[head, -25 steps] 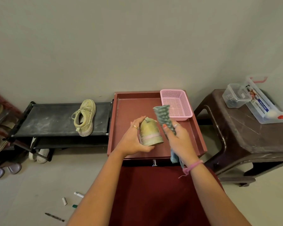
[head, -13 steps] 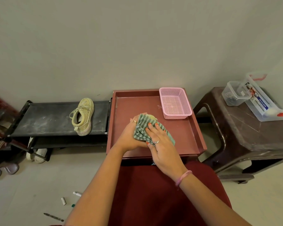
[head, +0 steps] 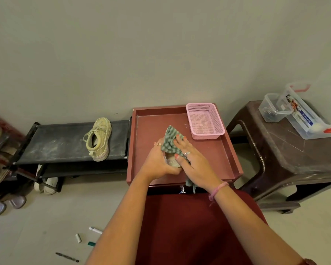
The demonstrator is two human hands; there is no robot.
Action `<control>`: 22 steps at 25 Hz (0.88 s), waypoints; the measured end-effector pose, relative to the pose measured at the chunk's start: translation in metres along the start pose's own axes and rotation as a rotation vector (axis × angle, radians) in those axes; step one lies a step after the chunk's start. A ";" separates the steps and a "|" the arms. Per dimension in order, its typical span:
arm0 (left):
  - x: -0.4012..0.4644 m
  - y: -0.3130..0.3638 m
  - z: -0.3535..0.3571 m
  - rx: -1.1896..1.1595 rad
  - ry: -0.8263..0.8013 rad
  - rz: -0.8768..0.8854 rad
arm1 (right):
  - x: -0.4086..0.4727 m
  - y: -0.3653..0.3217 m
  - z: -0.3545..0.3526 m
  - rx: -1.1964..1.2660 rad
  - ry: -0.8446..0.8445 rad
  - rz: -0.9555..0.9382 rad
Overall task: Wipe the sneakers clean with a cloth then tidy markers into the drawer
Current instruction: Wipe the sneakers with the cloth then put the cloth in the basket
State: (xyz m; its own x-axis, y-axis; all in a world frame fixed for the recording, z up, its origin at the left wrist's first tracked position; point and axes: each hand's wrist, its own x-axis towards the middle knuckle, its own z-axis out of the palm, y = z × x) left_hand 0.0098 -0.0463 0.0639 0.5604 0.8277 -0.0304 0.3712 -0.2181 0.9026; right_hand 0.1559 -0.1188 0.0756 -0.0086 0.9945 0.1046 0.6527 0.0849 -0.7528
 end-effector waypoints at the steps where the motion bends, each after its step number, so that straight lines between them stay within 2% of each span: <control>1: 0.000 0.000 0.000 0.019 -0.007 -0.003 | -0.009 0.002 -0.001 -0.032 -0.003 -0.063; 3: -0.002 -0.002 0.000 0.100 -0.003 0.015 | -0.028 0.005 0.002 -0.111 0.026 -0.156; 6: 0.003 0.007 0.001 0.046 0.003 -0.044 | -0.057 0.012 0.020 -0.242 0.106 -0.243; 7: 0.004 0.007 0.001 0.027 -0.037 -0.033 | -0.063 0.013 0.027 -0.259 0.134 -0.250; 10: 0.001 0.008 0.002 0.078 0.016 0.001 | -0.056 0.012 0.030 -0.235 0.201 -0.201; 13: 0.000 -0.006 0.002 0.008 -0.020 0.035 | -0.031 0.004 0.024 -0.131 0.209 -0.095; 16: -0.001 -0.004 0.000 -0.105 -0.009 -0.023 | -0.006 0.002 0.016 0.006 0.201 -0.032; 20: -0.001 0.004 -0.004 -0.101 0.013 -0.027 | 0.019 -0.004 0.002 0.246 0.206 0.058; 22: -0.002 0.003 -0.007 -0.098 0.016 -0.030 | 0.021 -0.008 0.001 0.267 0.199 0.070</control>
State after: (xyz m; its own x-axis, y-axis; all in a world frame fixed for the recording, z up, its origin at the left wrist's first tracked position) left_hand 0.0049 -0.0446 0.0695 0.5381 0.8413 -0.0520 0.3132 -0.1424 0.9389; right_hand 0.1502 -0.0988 0.0831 0.1942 0.9692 0.1513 0.4247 0.0559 -0.9036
